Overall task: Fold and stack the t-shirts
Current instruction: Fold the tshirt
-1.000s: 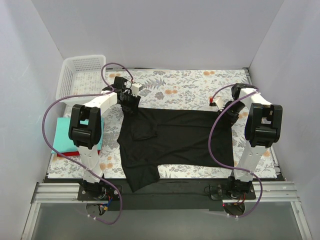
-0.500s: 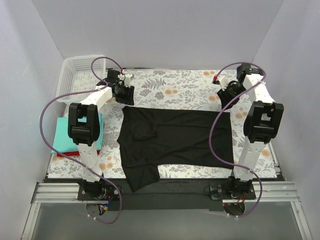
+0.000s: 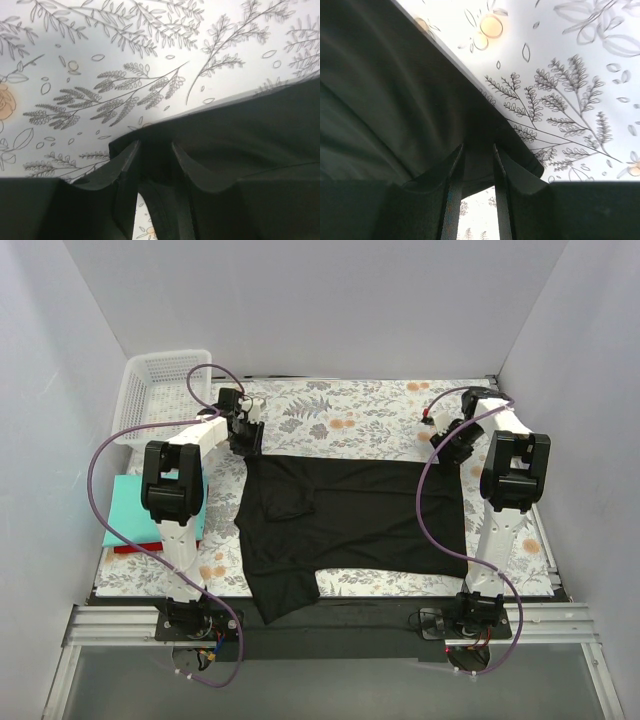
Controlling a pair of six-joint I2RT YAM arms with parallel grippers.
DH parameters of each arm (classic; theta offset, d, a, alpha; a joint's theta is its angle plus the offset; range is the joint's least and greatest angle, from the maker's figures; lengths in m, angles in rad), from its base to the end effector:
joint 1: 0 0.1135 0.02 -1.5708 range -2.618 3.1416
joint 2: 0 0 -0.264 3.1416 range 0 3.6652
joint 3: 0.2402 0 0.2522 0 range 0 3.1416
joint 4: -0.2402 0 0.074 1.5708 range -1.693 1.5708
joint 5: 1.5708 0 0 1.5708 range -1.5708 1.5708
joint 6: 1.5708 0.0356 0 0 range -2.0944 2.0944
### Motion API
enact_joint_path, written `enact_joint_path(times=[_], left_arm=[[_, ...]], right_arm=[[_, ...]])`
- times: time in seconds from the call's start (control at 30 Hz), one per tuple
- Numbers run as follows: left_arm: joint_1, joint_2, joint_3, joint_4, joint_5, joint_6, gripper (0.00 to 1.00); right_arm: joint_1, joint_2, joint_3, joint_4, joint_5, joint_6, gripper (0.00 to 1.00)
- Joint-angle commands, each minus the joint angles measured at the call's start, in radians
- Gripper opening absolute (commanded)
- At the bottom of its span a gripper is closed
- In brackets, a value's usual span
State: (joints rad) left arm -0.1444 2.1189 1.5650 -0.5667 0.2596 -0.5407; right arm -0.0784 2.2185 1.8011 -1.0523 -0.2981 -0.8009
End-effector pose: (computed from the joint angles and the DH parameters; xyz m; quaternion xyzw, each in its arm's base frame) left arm 0.4387 -0.0730 0.1634 -0.1619 0.9533 -0.1932 0.1661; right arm 0.4379 -0.0239 0.1721 -0.3561 0.9213 0.1129 0.1083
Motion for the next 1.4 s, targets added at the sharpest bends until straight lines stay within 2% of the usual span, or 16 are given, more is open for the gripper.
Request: enact_joint_path(times=[0.0, 0.23, 0.47, 0.87, 1.0, 1.07, 1.1, 1.2, 1.23, 1.3, 1.37], left_arm=[[0.022, 0.018, -0.022, -0.021, -0.117, 0.028, 0.27], [0.026, 0.039, -0.022, 0.013, -0.131, 0.042, 0.27], [0.025, 0.075, 0.038, 0.054, -0.137, 0.039, 0.30], [0.031, 0.205, 0.220, 0.070, -0.141, 0.010, 0.29], [0.031, 0.268, 0.349, 0.042, -0.106, 0.022, 0.30], [0.031, 0.277, 0.435, 0.004, -0.060, 0.016, 0.34], [0.031, 0.267, 0.444, -0.016, -0.034, 0.018, 0.35], [0.031, 0.153, 0.414, -0.018, 0.070, 0.028, 0.42], [0.031, 0.072, 0.394, -0.019, 0.113, 0.039, 0.44], [0.031, -0.003, 0.341, -0.039, 0.164, 0.077, 0.59], [0.031, -0.098, 0.307, -0.074, 0.248, 0.119, 0.67]], right_arm=[[-0.004, -0.003, -0.051, 0.043, 0.062, 0.016, 0.35], [-0.003, 0.003, -0.069, 0.066, 0.076, 0.014, 0.35], [0.005, 0.052, 0.001, 0.101, 0.097, 0.040, 0.35], [0.011, 0.214, 0.285, 0.185, 0.168, 0.097, 0.36], [0.012, 0.227, 0.351, 0.212, 0.171, 0.109, 0.43], [0.012, 0.211, 0.383, 0.210, 0.165, 0.114, 0.45], [0.012, 0.173, 0.389, 0.210, 0.156, 0.114, 0.50], [0.012, 0.054, 0.347, 0.207, 0.120, 0.094, 0.59], [0.012, 0.017, 0.327, 0.206, 0.111, 0.076, 0.62], [0.015, -0.101, 0.237, 0.199, 0.084, 0.046, 0.68], [0.022, -0.178, 0.166, 0.187, 0.077, -0.010, 0.70]])
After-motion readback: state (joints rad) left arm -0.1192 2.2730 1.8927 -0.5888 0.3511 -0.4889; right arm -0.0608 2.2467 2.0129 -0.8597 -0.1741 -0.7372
